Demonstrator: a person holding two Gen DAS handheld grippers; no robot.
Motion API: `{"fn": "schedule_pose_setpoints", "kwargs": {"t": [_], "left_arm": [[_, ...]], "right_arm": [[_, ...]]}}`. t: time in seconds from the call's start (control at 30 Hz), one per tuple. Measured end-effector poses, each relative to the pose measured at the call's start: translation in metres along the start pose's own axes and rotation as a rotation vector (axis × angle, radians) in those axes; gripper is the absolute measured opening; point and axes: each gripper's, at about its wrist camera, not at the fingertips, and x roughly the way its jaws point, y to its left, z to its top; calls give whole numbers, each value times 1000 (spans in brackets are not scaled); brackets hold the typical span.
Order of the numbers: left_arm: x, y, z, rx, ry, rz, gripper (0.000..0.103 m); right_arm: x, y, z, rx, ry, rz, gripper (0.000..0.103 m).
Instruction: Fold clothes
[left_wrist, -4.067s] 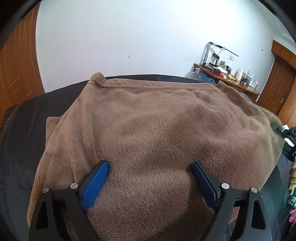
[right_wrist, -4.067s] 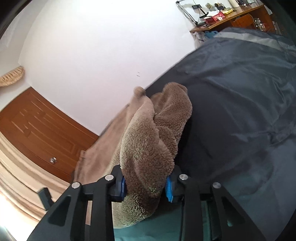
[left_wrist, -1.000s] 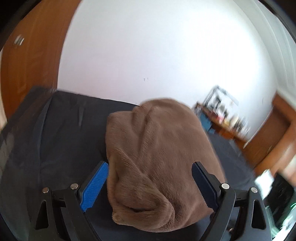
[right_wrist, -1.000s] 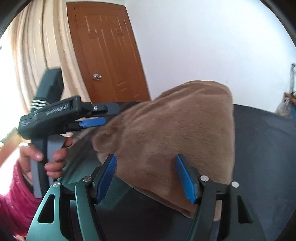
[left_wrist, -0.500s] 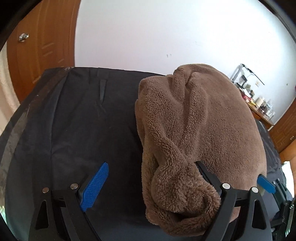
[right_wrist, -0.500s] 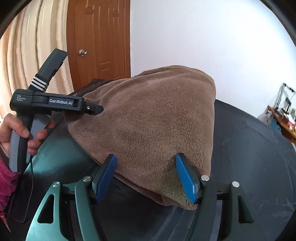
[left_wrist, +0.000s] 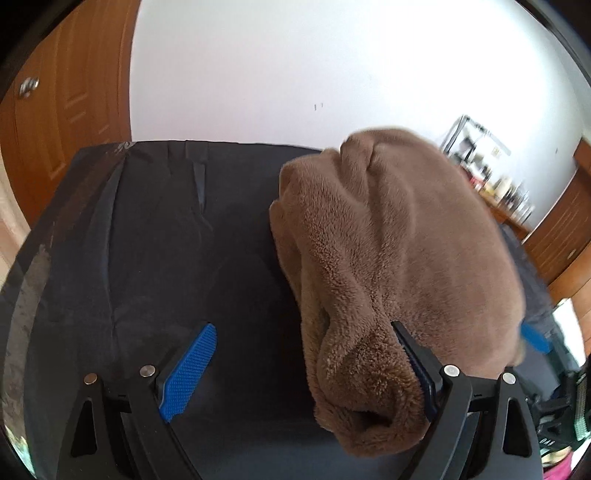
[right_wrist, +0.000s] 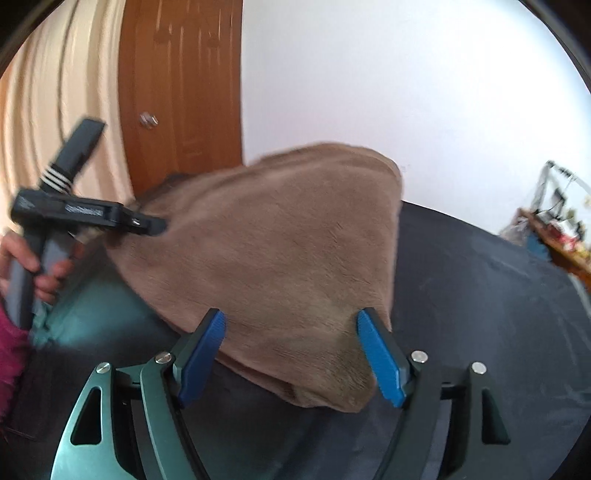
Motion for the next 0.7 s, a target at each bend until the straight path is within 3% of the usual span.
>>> {"fn": "schedule_pose_setpoints", "kwargs": {"t": [0.27,0.33,0.6,0.7], "left_arm": [[4,-7,-6,24,-16,44,101],[6,-6,-6,14,-17,26,101],[-12,-3,3,-103,-71,-26,101],[-17,-5,20,-128,-67,5,101]], "right_arm": [[-2,-7,-2,32,12,6,79],[-2,-7,-2,38,8,11,79],[-20,-16,1,143,-75,53,81],[-23,-16,-1,157,-94,57,82]]}}
